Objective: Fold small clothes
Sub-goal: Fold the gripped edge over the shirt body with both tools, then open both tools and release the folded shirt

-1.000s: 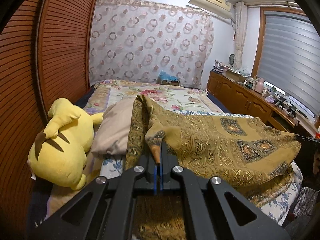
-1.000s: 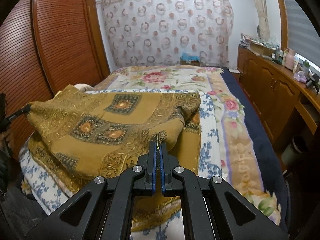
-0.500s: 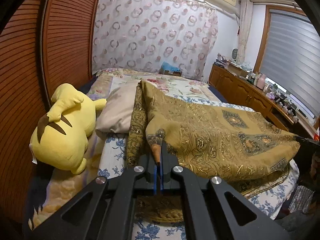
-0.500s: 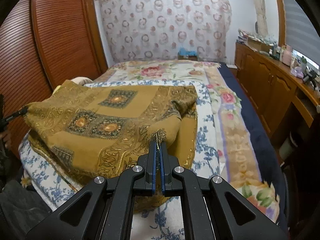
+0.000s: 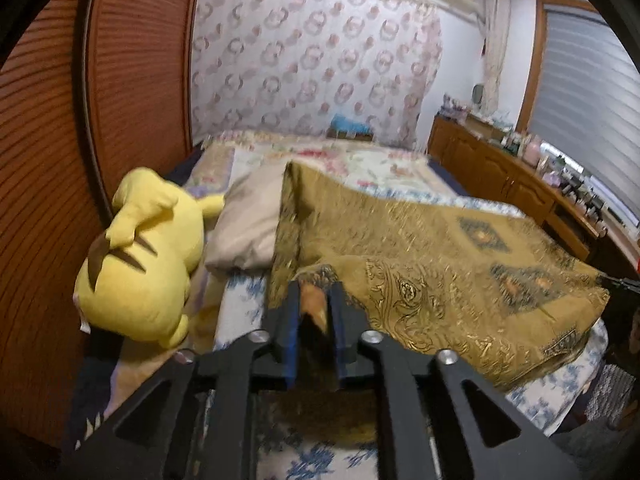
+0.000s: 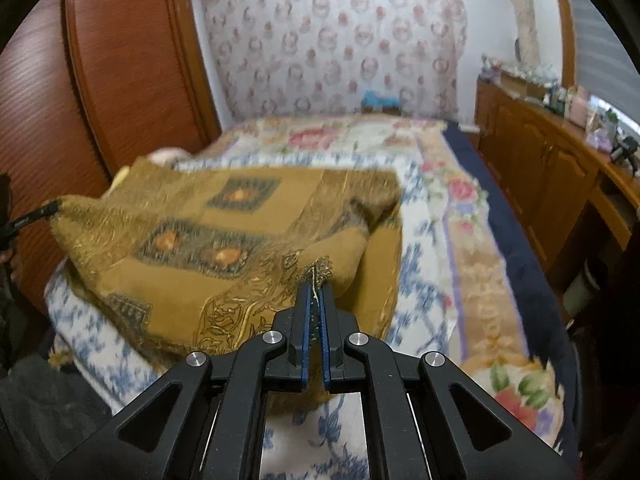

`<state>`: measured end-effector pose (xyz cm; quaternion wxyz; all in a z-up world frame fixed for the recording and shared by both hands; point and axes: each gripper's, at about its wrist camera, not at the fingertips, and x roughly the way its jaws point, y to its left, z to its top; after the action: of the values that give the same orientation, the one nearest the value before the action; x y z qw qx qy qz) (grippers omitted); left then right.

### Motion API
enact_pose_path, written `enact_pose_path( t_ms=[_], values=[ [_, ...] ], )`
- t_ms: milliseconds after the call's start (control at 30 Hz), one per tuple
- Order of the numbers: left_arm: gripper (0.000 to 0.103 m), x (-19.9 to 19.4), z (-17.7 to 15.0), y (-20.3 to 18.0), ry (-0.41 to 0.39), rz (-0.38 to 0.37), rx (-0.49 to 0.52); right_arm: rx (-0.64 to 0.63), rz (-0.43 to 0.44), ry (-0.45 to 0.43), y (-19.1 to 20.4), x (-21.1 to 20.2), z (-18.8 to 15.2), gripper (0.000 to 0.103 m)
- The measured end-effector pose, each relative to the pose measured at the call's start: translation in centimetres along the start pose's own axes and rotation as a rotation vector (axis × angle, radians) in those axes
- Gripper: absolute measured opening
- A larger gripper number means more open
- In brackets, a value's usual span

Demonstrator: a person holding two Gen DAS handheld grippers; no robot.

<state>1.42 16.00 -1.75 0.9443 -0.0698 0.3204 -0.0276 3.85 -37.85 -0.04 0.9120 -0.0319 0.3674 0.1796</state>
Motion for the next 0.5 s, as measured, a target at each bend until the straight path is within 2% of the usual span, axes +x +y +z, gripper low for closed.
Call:
enact_pose_path(
  t_ms=[33, 100, 167, 200, 267, 333, 500],
  values=[
    [0.025, 0.2, -0.4, 0.3, 0.012, 0.008, 0.000, -0.005, -0.006, 0.009, 0.1, 0.2, -0.2, 0.005],
    [0.029, 0.5, -1.0, 0.6, 0.034, 0.016, -0.003, -0.012, -0.020, 0.018, 0.2, 0.5, -0.4, 0.008],
    [0.037, 1.0, -1.7, 0.9, 0.059, 0.019, -0.006, -0.014, -0.053, 0.017, 0.2, 0.7, -0.1, 0.017],
    [0.037, 1.2, -1.9, 0.9, 0.067, 0.019, -0.004, -0.017, -0.074, 0.012, 0.2, 0.7, 0.1, 0.019],
    [0.039, 1.6, -2.4, 0.9, 0.084, 0.030, 0.002, -0.021, -0.101, 0.001, 0.2, 0.9, 0.7, 0.038],
    [0.039, 2.1, -2.8, 0.8, 0.098, 0.034, 0.007, -0.031, -0.116, -0.015, 0.4, 1.1, 1.3, 0.048],
    [0.039, 3.3, -3.5, 0.9, 0.133, 0.046, 0.004, -0.052, -0.066, -0.022, 1.9, 2.8, 2.1, 0.053]
  ],
)
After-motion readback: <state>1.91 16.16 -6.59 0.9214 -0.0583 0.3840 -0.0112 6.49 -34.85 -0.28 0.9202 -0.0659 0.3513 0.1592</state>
